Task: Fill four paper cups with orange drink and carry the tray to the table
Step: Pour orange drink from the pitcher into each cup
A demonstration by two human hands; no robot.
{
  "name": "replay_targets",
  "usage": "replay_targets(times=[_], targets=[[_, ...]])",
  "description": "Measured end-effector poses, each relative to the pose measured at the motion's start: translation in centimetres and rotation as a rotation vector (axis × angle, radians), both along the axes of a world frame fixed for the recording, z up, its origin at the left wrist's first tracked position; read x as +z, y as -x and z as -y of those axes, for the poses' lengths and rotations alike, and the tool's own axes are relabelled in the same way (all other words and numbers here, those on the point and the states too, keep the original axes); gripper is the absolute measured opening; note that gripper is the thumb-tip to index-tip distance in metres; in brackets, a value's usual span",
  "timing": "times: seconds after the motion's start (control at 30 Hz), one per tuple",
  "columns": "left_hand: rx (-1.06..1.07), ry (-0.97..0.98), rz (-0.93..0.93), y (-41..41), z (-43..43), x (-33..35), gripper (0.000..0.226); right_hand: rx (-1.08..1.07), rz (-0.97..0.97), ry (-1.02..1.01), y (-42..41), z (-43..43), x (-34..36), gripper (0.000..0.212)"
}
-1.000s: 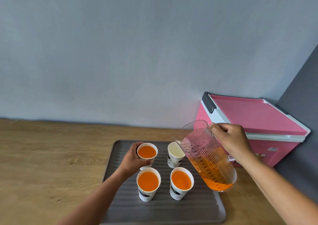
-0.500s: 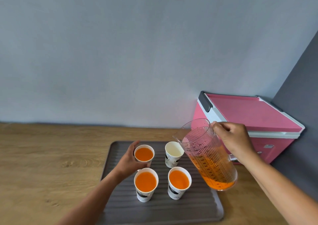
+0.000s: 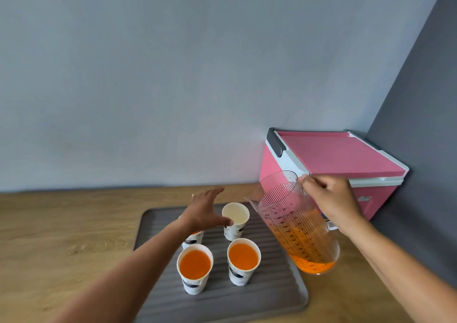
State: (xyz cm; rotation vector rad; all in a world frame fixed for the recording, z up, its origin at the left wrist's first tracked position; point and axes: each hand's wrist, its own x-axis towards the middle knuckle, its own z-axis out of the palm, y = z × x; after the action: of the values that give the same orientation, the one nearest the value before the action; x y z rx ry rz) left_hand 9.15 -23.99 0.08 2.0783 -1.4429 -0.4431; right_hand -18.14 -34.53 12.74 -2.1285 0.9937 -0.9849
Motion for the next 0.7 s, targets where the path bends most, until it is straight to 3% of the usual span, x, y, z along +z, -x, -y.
replay_targets(times=[0.17,0.37,0.57,0.7], targets=[[-0.025,-0.138,0.222,1.4,2.7,-1.9,0.106,-0.058,-0.023,-0.016,1.3,0.1,-0.4,0.04],[-0.002,-0.144,0.298,2.1,3.2,-2.5,0.09,-0.078,-0.033,-0.047,2.1,0.4,-1.0,0.04],[0.013,-0.109,0.281,2.4,2.9,-2.0,0.084,-0.083,-0.046,-0.045,2.1,0.7,-1.3,0.042],[0.029,-0.001,0.13,3.0,2.6,-0.7,0.081,-0.088,-0.052,-0.041,1.8,0.8,-0.4,0.044]])
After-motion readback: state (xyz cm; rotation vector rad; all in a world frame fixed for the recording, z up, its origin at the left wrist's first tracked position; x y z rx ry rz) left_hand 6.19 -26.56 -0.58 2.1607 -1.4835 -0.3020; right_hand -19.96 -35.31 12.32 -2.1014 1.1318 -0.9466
